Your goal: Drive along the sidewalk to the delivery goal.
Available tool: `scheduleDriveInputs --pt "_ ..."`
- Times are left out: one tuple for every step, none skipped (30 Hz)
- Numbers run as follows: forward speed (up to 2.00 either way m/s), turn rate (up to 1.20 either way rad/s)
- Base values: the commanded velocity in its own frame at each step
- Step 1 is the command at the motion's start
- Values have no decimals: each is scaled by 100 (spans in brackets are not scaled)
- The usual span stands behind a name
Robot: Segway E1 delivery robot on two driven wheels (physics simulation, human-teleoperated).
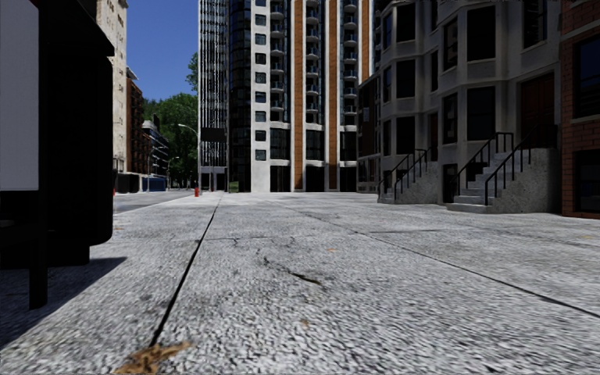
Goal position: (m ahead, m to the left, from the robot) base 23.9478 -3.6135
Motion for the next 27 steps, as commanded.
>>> scheduleDriveInputs --pt "200 0" --pt "200 0" --pt "200 0" --pt "200 0" --pt "200 -7" --pt "200 -20" --pt "200 -23" --pt "200 -23" --pt "200 -24" --pt "200 -24" --pt "200 -24" --pt "200 -24" --pt "200 -24" --pt "200 -24" --pt "200 -24" --pt "200 -24" --pt "200 -24" --pt "200 -22" --pt "200 -13" --pt "200 -8" --pt "200 -8" --pt "200 0" --pt "200 0" --pt "200 0" --pt "200 -9" --pt "200 -9" --pt "200 -33"
